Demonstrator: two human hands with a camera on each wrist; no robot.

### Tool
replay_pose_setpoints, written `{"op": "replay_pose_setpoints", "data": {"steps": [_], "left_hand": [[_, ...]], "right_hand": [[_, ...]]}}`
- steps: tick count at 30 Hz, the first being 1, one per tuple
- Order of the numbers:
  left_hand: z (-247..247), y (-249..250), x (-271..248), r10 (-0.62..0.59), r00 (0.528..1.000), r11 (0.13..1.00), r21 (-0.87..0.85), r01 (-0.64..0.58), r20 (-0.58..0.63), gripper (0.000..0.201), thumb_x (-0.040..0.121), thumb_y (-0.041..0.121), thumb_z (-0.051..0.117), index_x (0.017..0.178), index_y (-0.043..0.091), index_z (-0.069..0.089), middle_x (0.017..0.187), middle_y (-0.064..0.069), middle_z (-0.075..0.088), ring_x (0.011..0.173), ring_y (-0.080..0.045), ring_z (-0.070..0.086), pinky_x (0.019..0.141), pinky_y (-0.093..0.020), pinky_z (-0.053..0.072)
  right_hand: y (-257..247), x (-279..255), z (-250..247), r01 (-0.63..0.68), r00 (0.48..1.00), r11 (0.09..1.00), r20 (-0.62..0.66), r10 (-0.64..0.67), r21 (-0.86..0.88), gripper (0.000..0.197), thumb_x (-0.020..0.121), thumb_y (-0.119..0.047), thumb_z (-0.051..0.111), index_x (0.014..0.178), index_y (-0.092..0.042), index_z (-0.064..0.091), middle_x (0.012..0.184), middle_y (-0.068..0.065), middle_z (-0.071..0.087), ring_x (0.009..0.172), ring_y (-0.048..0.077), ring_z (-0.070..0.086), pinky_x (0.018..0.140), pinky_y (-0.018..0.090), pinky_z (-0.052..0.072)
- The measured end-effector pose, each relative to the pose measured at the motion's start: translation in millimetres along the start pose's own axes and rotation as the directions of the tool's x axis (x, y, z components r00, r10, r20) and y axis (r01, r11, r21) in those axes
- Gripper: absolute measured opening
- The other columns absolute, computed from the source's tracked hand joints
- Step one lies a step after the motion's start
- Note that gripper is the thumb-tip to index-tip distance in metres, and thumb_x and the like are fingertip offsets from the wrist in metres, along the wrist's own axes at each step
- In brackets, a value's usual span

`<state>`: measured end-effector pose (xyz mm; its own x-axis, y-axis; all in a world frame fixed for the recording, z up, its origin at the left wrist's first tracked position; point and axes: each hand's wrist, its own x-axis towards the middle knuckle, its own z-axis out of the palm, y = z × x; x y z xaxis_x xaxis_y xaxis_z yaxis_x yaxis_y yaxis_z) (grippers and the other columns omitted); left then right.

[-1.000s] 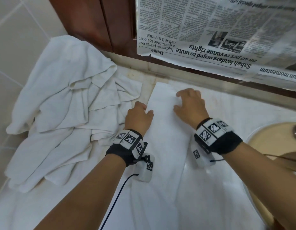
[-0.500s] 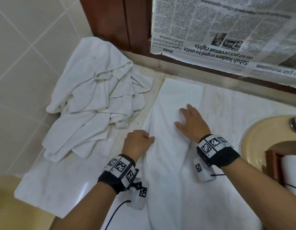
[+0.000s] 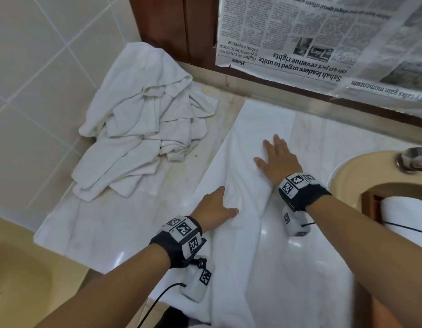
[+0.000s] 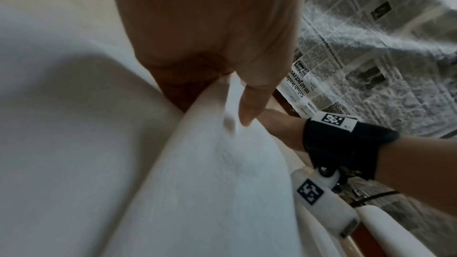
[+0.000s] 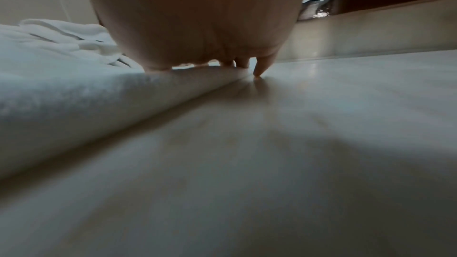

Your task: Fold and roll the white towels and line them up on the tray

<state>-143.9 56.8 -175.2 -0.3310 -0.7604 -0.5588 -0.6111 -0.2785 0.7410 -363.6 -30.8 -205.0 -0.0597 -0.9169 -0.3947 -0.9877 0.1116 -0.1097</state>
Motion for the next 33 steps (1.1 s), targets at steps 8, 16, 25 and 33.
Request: {"op": "replay_pose_setpoints", "data": {"steps": [8,16,25,33], "left_hand": [[-13.4,10.0,-20.9,0.049,0.901,0.927,-0.355,0.119,0.430,0.034,0.090,0.000,0.062,0.123,0.010,0.057,0.121,-0.007,0.066,0.110,-0.022,0.063,0.093,-0.033,0.053],[-56.4,-24.8,2.7,-0.219,0.959,0.965,0.182,0.186,0.182,0.029,0.089,0.012,0.062,0.116,0.002,0.063,0.116,-0.018,0.066,0.106,-0.035,0.063,0.092,-0.039,0.050],[-53.6,3.0,35.4,-0.256,0.966,0.923,0.286,0.257,-0.043,0.043,0.077,0.055,0.072,0.069,0.018,0.050,0.073,0.002,0.055,0.071,-0.016,0.055,0.059,-0.025,0.037],[-36.9,44.4,92.9,-0.218,0.951,0.956,0.147,0.253,-0.221,0.045,0.081,0.052,0.067,0.094,0.009,0.060,0.093,-0.007,0.063,0.090,-0.026,0.063,0.073,-0.030,0.050]], "right_hand": [[43.1,-7.2,-5.5,-0.012,0.999,1.000,0.042,0.011,0.008,0.066,0.100,-0.053,0.029,0.154,-0.027,0.002,0.161,-0.002,-0.017,0.148,0.016,-0.010,0.118,0.044,0.014],[43.4,-3.4,-5.5,-0.034,0.999,0.995,0.015,0.033,0.093,0.066,0.098,-0.045,0.039,0.154,-0.028,0.009,0.161,-0.005,-0.012,0.149,0.015,-0.008,0.118,0.048,0.014],[24.0,-9.3,-4.3,-0.124,0.988,0.980,-0.066,0.136,0.156,0.059,0.097,-0.041,0.042,0.149,-0.022,0.022,0.162,0.000,0.002,0.148,0.020,0.005,0.115,0.047,0.022],[1.4,23.0,-35.3,0.017,0.992,0.980,-0.125,0.008,0.197,0.057,0.097,-0.034,0.047,0.148,-0.016,0.030,0.160,0.004,0.015,0.148,0.022,0.009,0.116,0.043,0.020]]}}
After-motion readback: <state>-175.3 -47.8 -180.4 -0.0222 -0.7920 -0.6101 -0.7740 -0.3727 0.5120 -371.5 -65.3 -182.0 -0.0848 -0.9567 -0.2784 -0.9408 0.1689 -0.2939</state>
